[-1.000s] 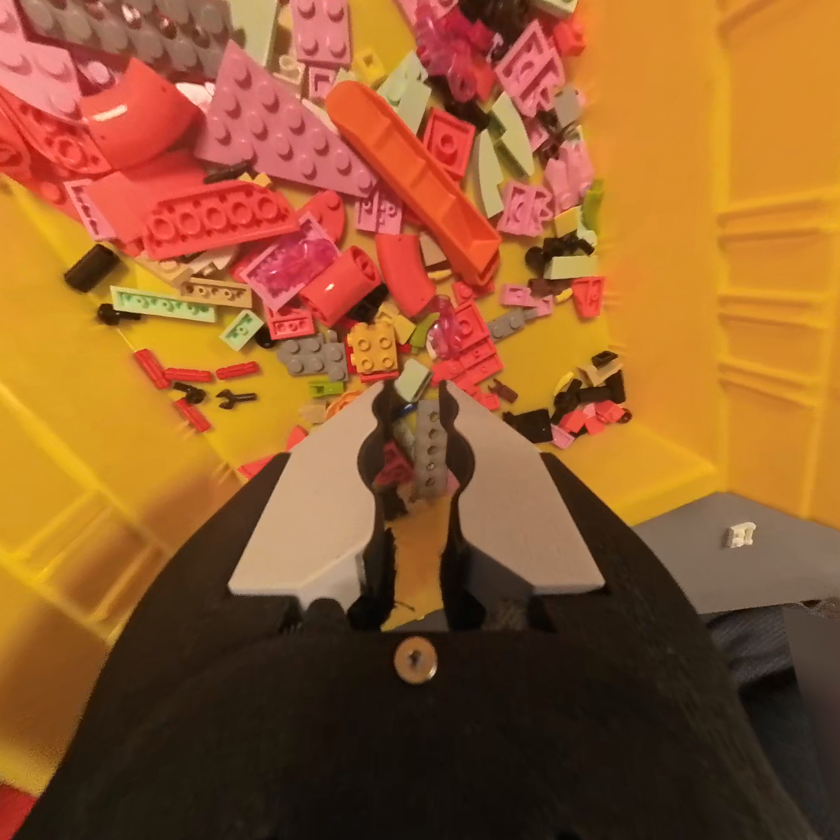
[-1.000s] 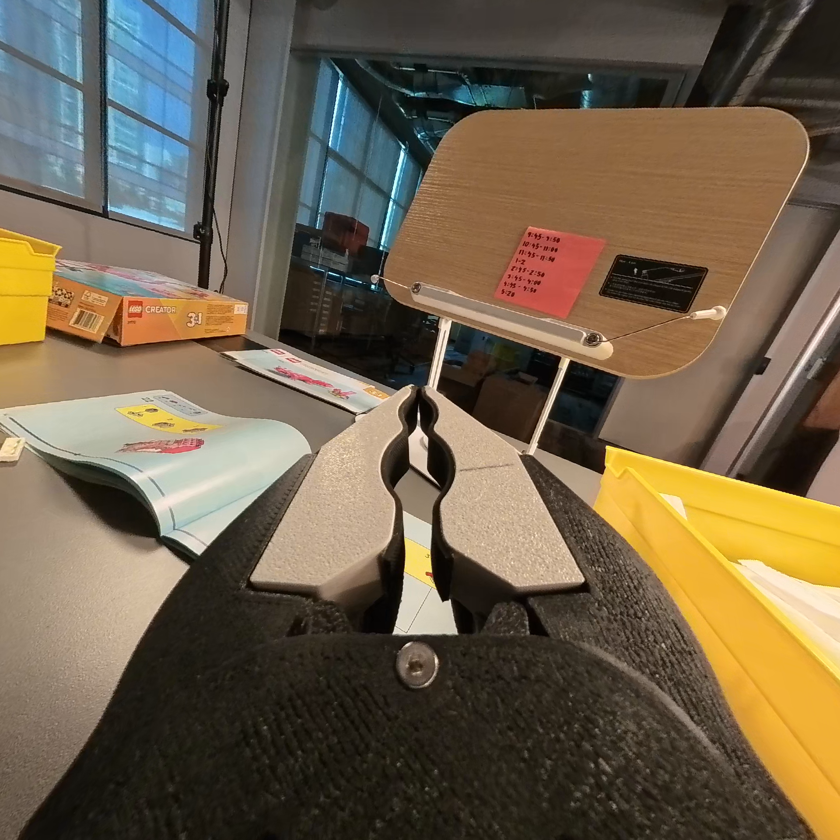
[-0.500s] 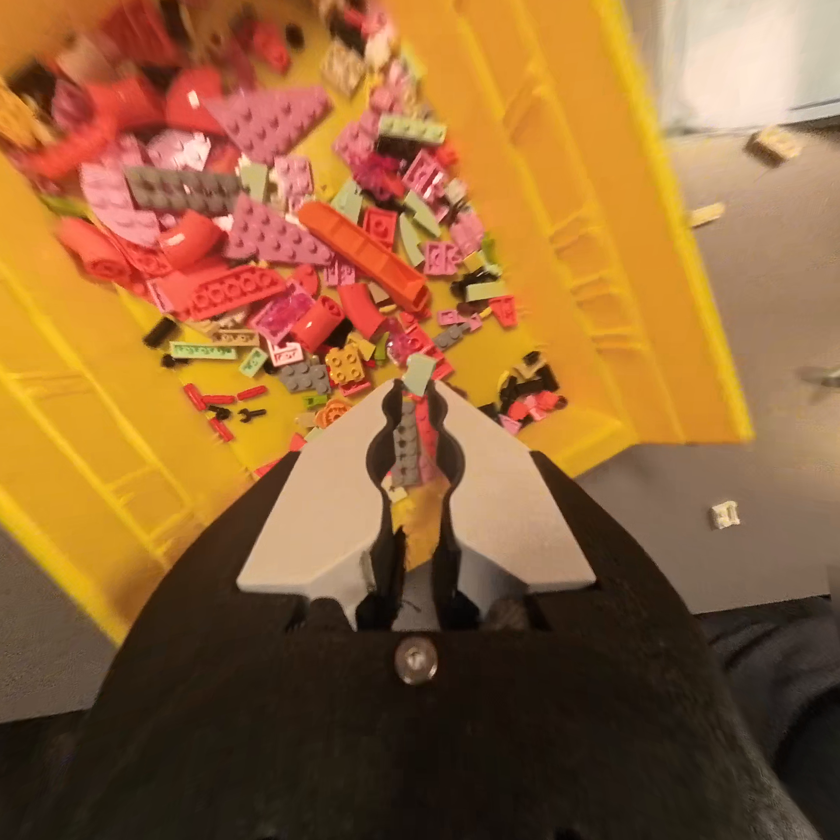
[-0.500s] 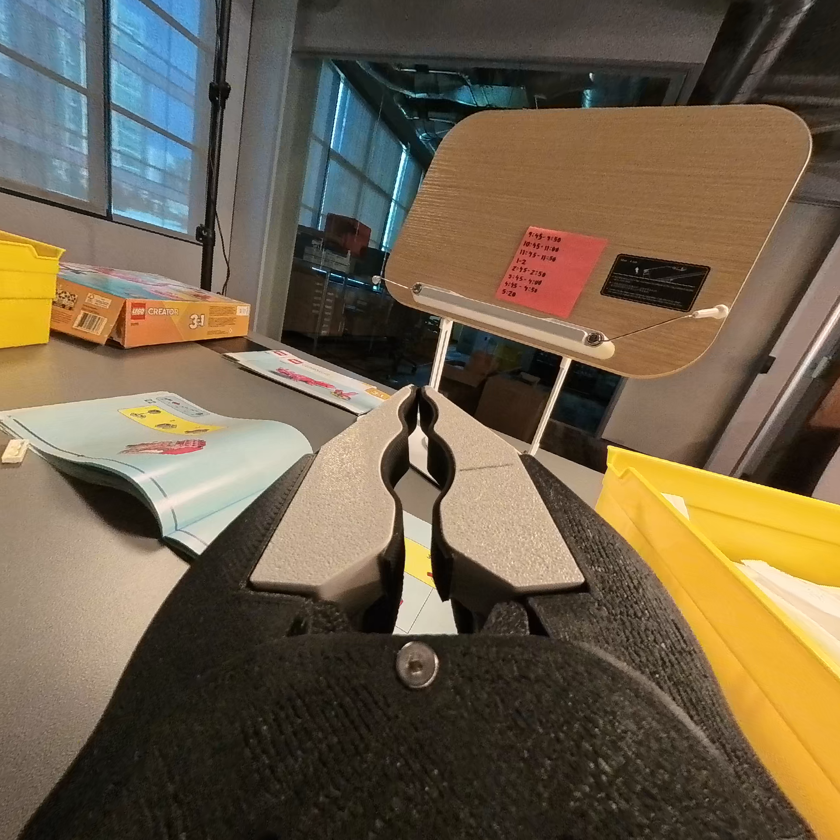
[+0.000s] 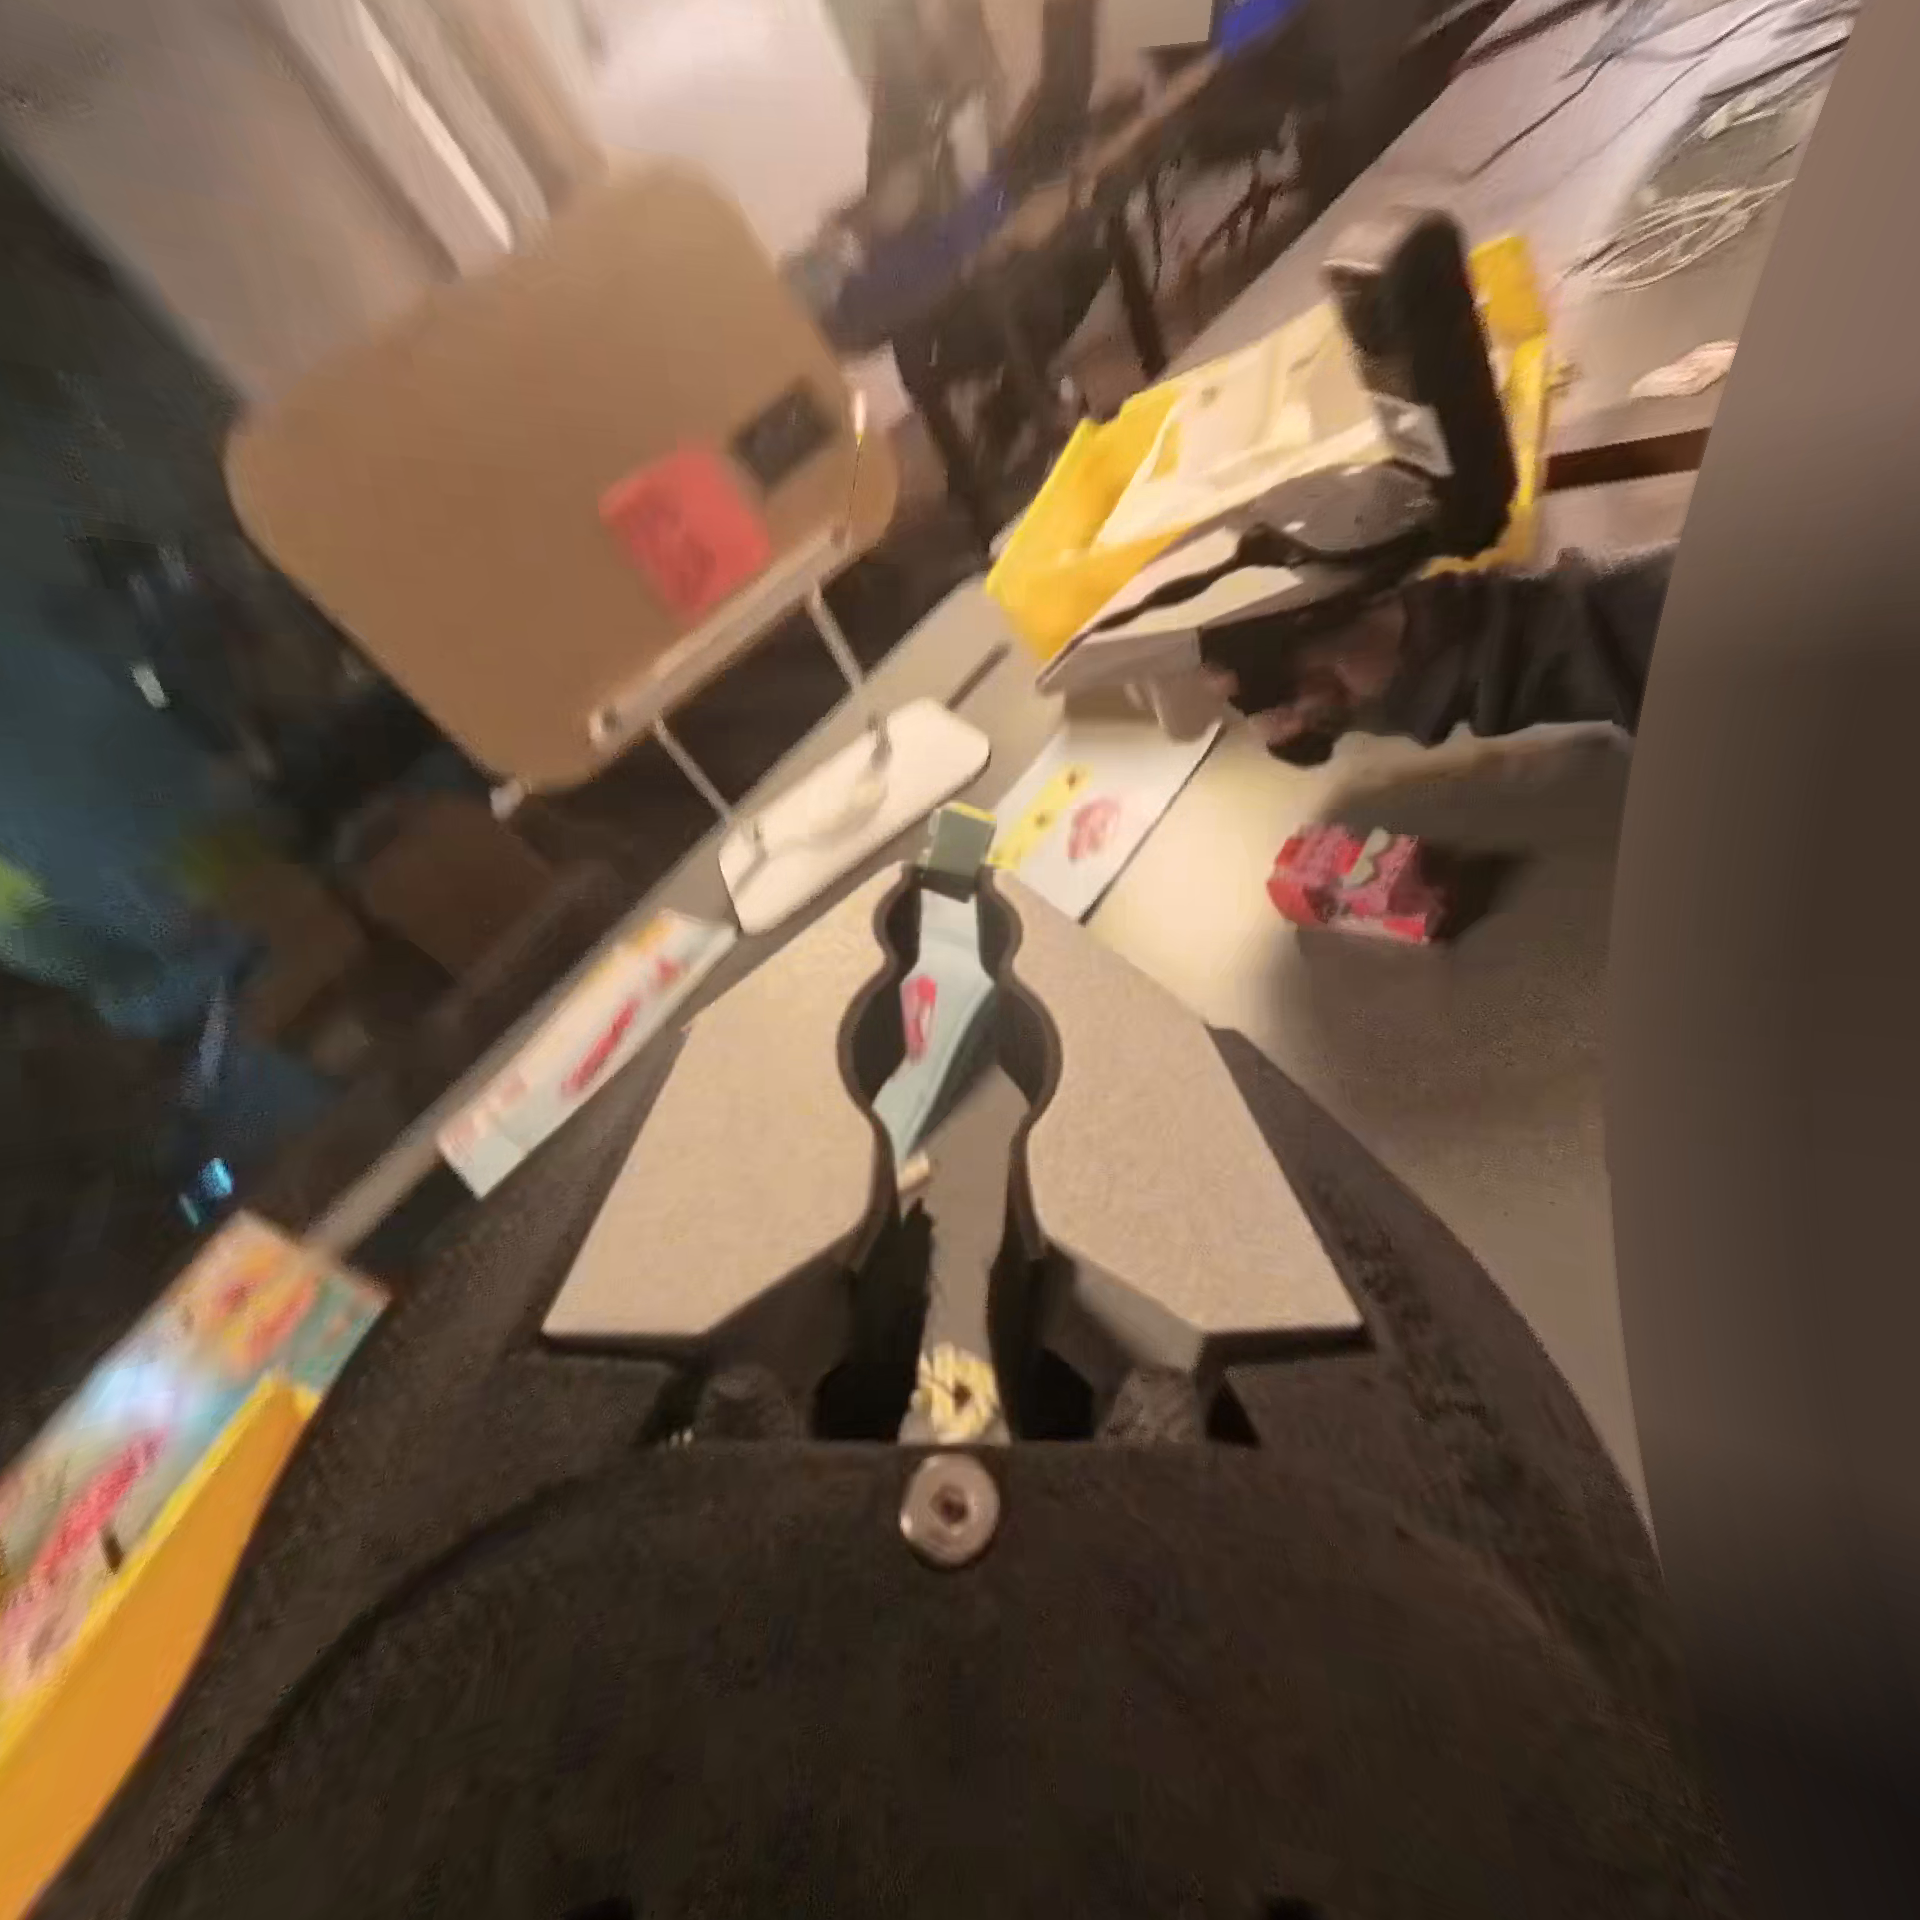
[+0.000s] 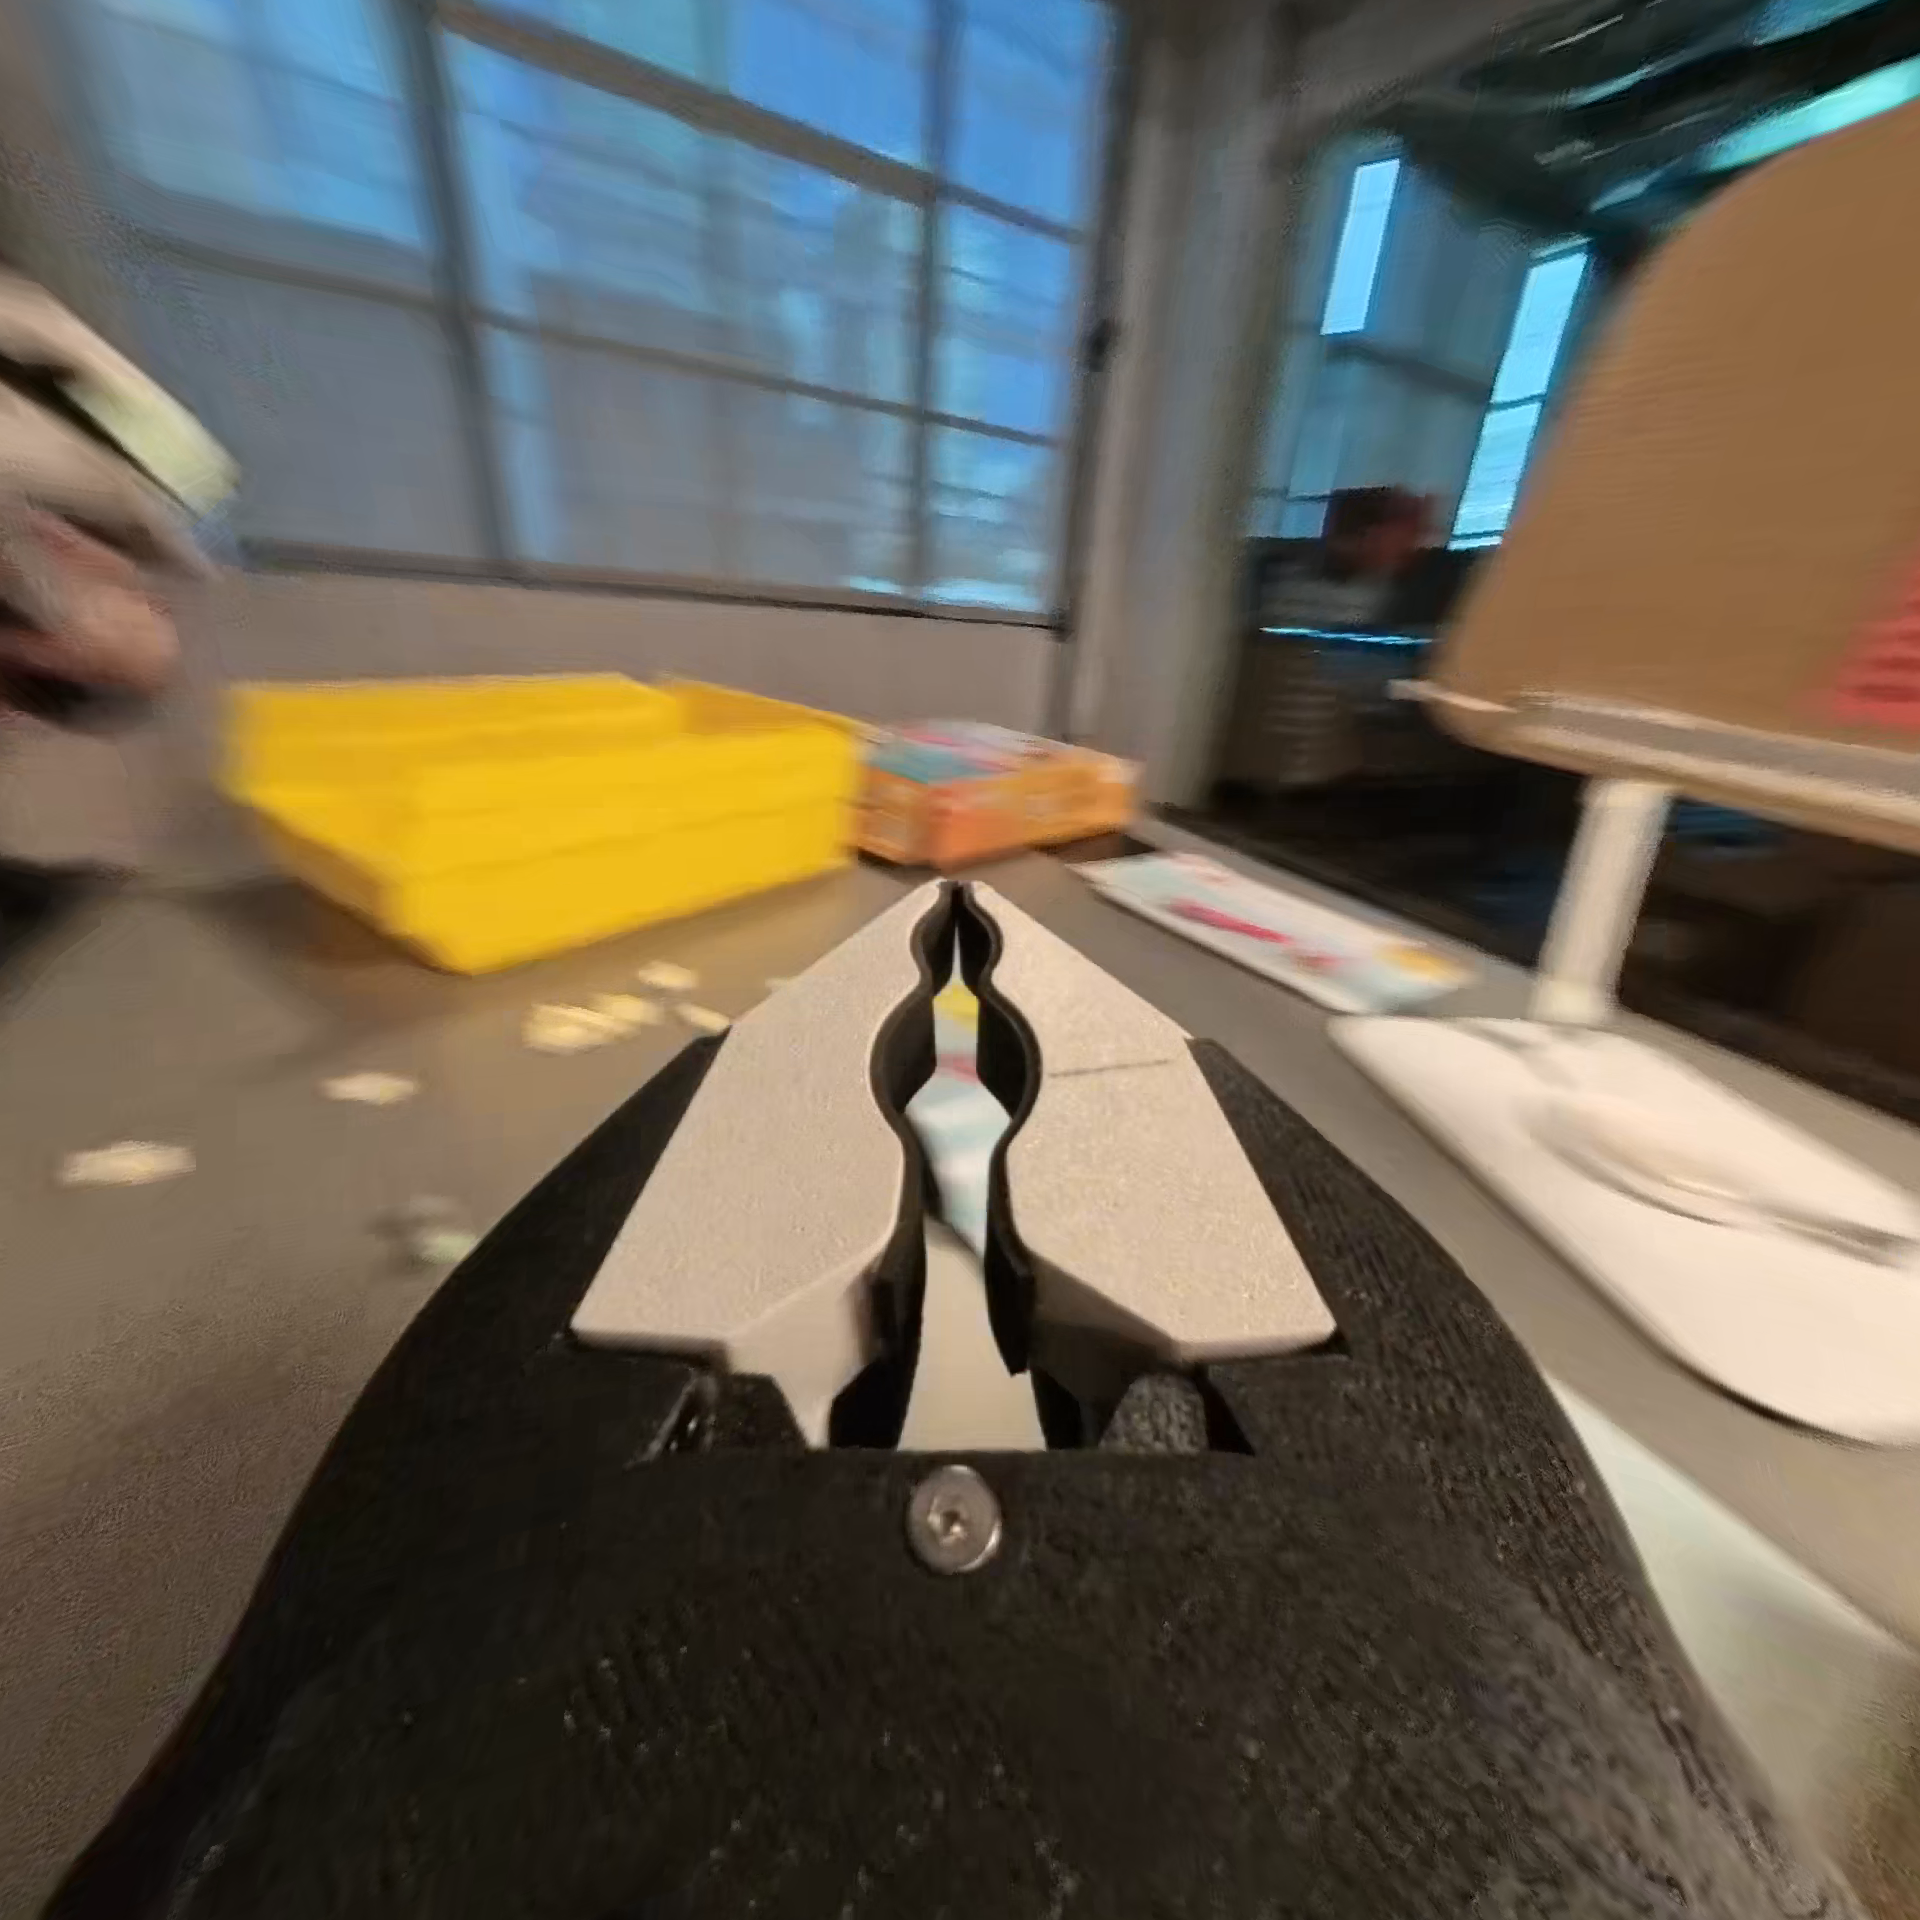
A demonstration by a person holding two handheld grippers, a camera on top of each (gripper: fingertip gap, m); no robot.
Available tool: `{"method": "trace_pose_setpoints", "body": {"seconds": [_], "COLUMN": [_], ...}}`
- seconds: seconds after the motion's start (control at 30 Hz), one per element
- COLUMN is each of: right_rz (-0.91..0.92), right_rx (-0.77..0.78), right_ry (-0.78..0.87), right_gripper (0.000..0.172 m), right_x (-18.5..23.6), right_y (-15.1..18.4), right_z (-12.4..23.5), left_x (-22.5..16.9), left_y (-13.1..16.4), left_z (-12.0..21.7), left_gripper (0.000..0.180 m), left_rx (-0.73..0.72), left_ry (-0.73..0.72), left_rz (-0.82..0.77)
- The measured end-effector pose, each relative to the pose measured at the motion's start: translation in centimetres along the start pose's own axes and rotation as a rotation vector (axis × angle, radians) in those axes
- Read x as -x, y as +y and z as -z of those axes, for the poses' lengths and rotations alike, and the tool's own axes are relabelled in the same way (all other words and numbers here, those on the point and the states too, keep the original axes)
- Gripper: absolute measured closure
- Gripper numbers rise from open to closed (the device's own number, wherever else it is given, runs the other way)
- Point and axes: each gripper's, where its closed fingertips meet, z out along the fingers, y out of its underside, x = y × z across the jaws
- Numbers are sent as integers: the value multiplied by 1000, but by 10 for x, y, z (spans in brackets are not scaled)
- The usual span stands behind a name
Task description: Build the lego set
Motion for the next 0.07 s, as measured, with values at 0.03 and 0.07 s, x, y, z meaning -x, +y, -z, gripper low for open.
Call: {"method": "trace_pose_setpoints", "body": {"seconds": [0.03,0.07], "right_rz": [-124,-270], "right_rx": [-34,-67], "right_ry": [-134,-283], "right_gripper": [172,172], "right_x": [20,40], "right_y": [-14,-30], "right_z": [-1,0], "left_x": [-11,-21], "left_y": [-4,-7], "left_z": [-4,-8], "left_gripper": [171,170], "left_rx": [-56,-108], "left_ry": [5,14], "left_rz": [-64,-122]}}
